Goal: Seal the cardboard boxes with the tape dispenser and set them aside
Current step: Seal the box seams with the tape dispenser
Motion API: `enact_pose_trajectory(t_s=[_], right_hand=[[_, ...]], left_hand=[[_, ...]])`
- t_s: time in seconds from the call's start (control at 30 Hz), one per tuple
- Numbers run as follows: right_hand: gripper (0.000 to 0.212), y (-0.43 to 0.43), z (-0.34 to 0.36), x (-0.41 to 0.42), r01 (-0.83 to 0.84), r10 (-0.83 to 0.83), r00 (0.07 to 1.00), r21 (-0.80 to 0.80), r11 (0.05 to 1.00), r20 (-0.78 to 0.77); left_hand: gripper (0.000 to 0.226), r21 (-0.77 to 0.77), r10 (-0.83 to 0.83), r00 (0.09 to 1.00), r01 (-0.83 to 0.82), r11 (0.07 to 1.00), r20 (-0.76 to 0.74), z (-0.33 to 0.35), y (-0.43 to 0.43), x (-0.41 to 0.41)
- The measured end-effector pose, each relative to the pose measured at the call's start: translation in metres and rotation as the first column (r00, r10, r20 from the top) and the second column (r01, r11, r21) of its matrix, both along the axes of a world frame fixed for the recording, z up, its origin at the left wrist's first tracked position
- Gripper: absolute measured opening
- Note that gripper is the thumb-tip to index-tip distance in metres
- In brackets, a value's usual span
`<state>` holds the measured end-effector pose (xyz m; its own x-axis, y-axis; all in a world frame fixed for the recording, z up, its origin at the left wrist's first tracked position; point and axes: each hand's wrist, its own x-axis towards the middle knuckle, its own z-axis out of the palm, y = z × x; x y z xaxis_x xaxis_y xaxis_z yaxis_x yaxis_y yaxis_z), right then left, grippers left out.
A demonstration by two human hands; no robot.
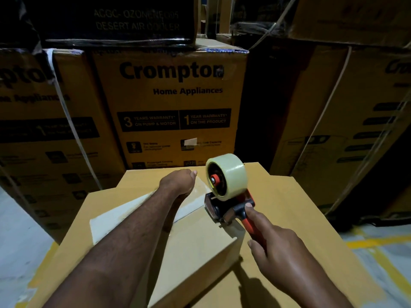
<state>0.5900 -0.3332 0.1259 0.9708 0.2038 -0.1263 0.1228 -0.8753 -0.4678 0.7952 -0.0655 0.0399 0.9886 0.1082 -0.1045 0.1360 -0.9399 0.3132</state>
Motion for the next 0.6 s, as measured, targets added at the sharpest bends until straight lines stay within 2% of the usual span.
enact_pose_trajectory(t_s=[0.17,0.23,0.27,0.3,0.33,0.43,0.6], right_hand=[[0.073,-0.022,-0.002,-0.019,0.032,-0.032,0.999,-0.003,0.999,-0.026],[0.072,-0.023,-0.003,-0.020,0.038,-0.038,0.999,0.020,0.999,-0.021],[0.072,-0.024,-0.002,-0.021,0.036,-0.036,0.999,0.027,0.999,-0.015],[0.072,-0.024,0.000,-0.021,0.031,-0.031,0.999,0.028,0.999,-0.006],[0.072,-0.024,0.000,-0.021,0.027,-0.027,1.000,0.027,0.999,0.003],[0.071,-0.027,-0.004,-0.020,0.025,-0.025,1.000,0.023,0.999,0.005],[0.069,-0.030,-0.019,-0.020,0.043,-0.044,0.999,0.073,0.996,0.012]], left_hand=[[0.055,-0.022,0.009,1.000,-0.009,1.000,-0.026,0.002,-0.010,-0.006],[0.040,0.142,0.004,0.995,-0.018,0.990,0.100,0.008,-0.022,-0.013],[0.033,0.218,-0.055,0.980,0.012,0.976,0.192,0.014,-0.031,-0.020],[0.027,0.227,-0.134,0.957,0.075,0.971,0.257,0.017,-0.041,-0.025],[0.022,0.189,-0.225,0.942,0.180,0.965,0.248,0.018,-0.051,-0.028],[0.023,0.105,-0.481,0.877,0.479,0.872,-0.003,0.001,-0.065,-0.033],[0.019,0.155,-0.508,0.853,0.521,0.839,-0.120,0.008,-0.061,-0.027]])
